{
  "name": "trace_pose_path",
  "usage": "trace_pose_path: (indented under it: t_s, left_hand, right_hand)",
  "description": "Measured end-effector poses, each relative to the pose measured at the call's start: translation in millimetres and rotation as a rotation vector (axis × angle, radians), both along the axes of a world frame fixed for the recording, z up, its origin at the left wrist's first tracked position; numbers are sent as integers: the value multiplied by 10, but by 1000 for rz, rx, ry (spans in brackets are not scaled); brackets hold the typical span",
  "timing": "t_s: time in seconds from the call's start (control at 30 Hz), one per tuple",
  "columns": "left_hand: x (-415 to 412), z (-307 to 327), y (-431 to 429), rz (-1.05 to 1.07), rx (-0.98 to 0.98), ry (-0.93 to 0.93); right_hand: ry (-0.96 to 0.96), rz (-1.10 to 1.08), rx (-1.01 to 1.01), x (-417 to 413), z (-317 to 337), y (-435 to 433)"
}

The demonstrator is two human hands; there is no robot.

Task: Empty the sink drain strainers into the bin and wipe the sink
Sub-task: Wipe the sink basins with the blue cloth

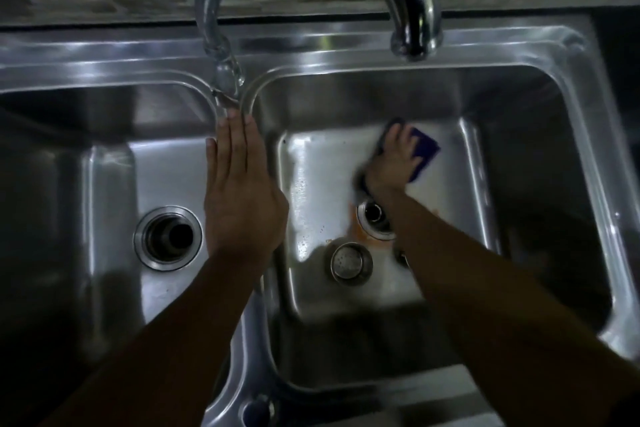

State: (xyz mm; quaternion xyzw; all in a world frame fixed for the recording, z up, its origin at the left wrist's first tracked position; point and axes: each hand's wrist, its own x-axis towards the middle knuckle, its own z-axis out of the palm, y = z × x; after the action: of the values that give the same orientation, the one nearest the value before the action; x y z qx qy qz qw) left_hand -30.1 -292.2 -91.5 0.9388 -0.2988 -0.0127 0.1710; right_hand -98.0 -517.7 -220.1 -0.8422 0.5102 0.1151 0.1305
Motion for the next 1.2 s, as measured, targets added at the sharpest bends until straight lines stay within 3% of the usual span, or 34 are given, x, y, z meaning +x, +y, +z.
trace_pose_path:
  t_s: [0.2, 0.27, 0.37, 0.43, 0.53, 0.67, 0.77, 0.87, 1.1, 1.2]
  left_hand:
    - [12, -21, 10, 8, -6, 5]
    - [18, -34, 22, 10, -1, 1]
    - [17, -30, 16, -2, 3, -22]
    - [8, -34, 17, -12, 0, -52]
    - [10, -37, 19, -22, 18, -55]
    - [-2, -3, 1, -9, 36, -44]
    - [-10, 9, -7, -4, 36, -46]
    - [-23, 29, -23, 0, 34, -53]
    - [-30, 56, -22, -7, 7, -47]
    - [-40, 74, -29, -21, 51, -55]
  right_hand:
    - [-154, 559, 208, 586, -72, 1319]
    - [-182, 652, 282, 569, -78, 1293]
    - [-102, 914, 200, 305, -133, 840]
    - [-81, 892, 198, 43, -117, 425]
    - [-104, 662, 170, -440, -58, -151]
    - [6, 404, 132, -990, -8, -777]
    - [75, 277, 99, -1073, 1, -920]
    - [17, 188, 91, -879, 5, -688]
    - [-26, 806, 295, -143, 103, 568]
    - [37, 1027, 327, -11, 139, 618]
